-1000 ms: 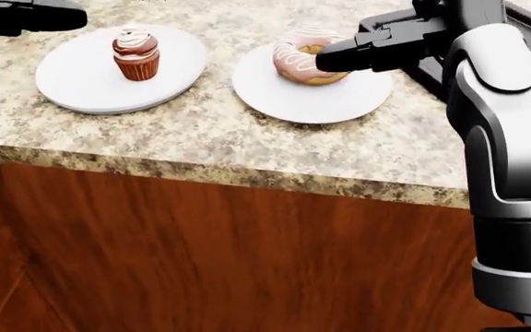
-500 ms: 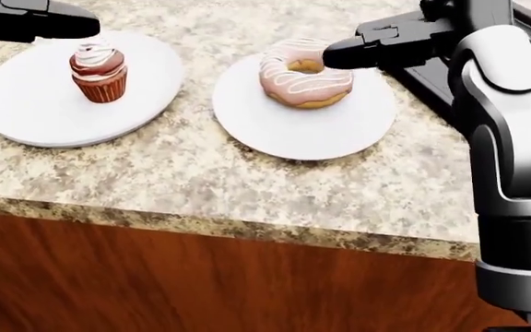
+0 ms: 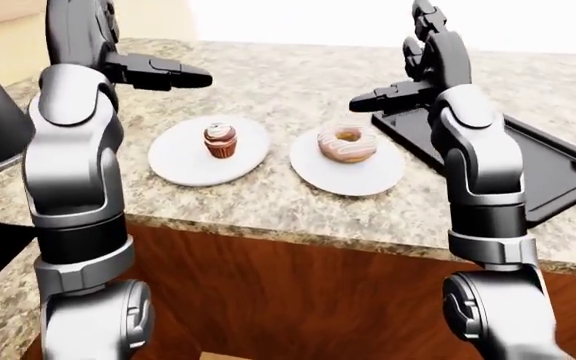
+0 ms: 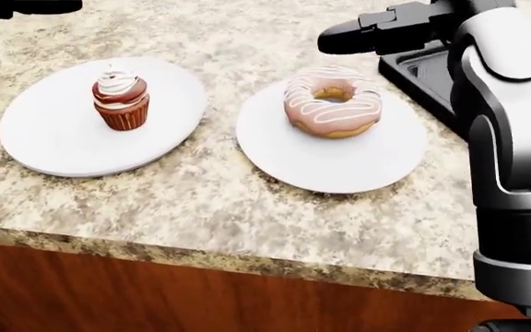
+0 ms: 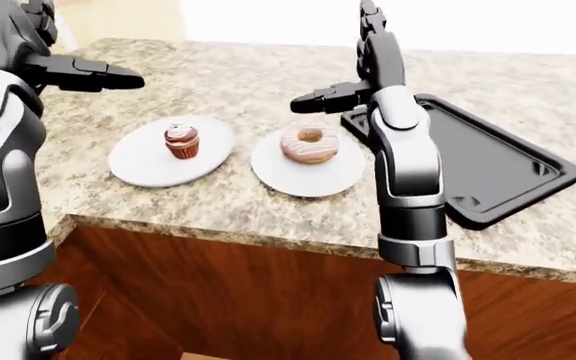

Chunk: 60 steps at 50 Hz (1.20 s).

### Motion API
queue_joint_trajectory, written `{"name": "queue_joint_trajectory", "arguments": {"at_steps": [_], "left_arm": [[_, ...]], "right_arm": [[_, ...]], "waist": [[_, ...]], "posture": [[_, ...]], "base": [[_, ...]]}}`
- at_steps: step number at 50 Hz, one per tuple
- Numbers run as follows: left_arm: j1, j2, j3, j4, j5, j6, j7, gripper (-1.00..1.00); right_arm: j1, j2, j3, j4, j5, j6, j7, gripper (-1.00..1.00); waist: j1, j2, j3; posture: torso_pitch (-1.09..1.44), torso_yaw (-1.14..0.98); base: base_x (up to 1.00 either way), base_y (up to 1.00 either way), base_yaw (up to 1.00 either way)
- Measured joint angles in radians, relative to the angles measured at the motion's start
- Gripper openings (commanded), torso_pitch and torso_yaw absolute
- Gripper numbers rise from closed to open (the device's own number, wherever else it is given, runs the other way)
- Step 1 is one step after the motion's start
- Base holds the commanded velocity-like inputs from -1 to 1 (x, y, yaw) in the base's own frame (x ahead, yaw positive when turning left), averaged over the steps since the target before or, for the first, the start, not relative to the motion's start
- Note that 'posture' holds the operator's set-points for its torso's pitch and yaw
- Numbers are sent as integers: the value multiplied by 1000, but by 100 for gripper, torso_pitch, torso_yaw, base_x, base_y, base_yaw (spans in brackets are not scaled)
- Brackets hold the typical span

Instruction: Move the dessert items from the plate to the tray.

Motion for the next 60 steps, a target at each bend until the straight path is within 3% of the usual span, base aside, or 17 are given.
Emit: {"name": "queue_joint_trajectory", "arguments": {"at_steps": [3,7,23,28,37,48,54,60], "left_arm": [[24,-12,-16,19,-4,6,-5,100],[30,-16,-23,41,-9,32,-13,100],[16,2,1,8,-7,28,-6,100],[13,-2,-3,3,-3,14,-4,100],[31,-13,-18,27,-2,36,-17,100],[28,-9,-9,19,7,34,-17,100],[21,-4,-2,9,15,17,-13,100],[17,-15,-25,9,8,19,-24,100]], "right_arm": [[26,-2,-3,23,-8,8,-9,100],[33,0,10,72,-21,36,-5,100],[12,8,17,31,-39,40,13,100],[9,6,12,49,-46,31,5,100],[31,12,14,80,-60,61,4,100],[22,16,21,64,-56,56,25,100],[16,16,23,62,-60,43,33,100],[21,5,0,75,-68,50,18,100]], "waist": [[-7,26,16],[-19,45,25],[-14,42,-5],[-11,40,-3],[-23,43,27],[-15,44,5],[-12,29,5],[-33,58,15]], "posture": [[0,0],[0,0],[0,0],[0,0],[0,0],[0,0],[0,0],[0,0]], "base": [[0,0,0],[0,0,0],[8,0,0],[3,0,0],[0,0,0],[4,0,0],[8,0,0],[5,0,0]]}}
